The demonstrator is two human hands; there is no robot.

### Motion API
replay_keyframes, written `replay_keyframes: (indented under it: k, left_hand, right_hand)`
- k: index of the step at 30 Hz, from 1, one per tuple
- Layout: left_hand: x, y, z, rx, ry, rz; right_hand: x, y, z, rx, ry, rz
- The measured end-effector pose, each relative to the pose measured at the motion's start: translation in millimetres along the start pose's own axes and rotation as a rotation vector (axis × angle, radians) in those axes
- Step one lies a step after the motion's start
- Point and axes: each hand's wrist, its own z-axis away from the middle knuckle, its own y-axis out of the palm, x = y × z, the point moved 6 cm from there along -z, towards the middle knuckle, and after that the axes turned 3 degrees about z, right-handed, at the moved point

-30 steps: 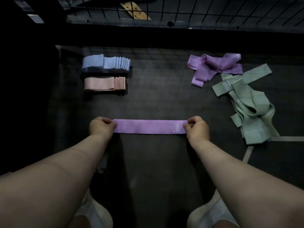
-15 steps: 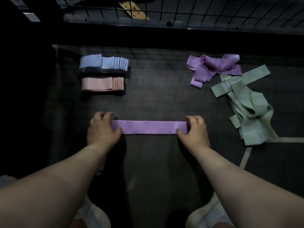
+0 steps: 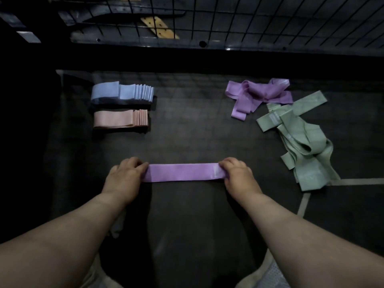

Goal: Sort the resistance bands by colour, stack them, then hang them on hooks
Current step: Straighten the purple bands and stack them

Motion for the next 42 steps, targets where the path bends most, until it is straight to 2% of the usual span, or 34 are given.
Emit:
replay_keyframes:
  k: [9, 15, 22, 26, 29, 32, 36, 39, 42]
  left_hand:
    - [-2, -2, 7, -0.008, 0.003, -0.015]
    - [-3, -5, 8, -0.017, 0.025, -0.007]
    - [4, -15, 13, -0.166, 0.016, 0.008]
    - [-5, -24, 10, -0.236, 0.013, 0.050]
    - [-13, -29, 7, -0.273, 0.020, 0.097]
    - [-24, -37, 9, -0.336, 0.048, 0.118]
    - [-55, -63, 11, -0.363, 0.132, 0.184]
    - [-82, -99, 12, -0.367, 0.191, 0.299]
    - [-109, -143, 22, -0.422, 0.248, 0.402]
  right_hand:
    - [0, -5, 6, 0.059, -0.028, -0.009]
    - [-16, -29, -25, -0.113, 0.217, -0.060]
    - [-21, -61, -106, 0.081, 0.271, 0.131]
    - [-22, -65, -131, 0.146, 0.312, 0.156]
    - [-26, -85, -133, -0.010, 0.378, -0.023]
    - [-33, -130, -119, -0.345, 0.401, -0.328]
    - [-39, -217, -87, -0.716, 0.349, -0.442]
    - [-41, -272, -67, -0.819, 0.311, -0.515]
    - [-27, -322, -46, -0.816, 0.156, -0.494]
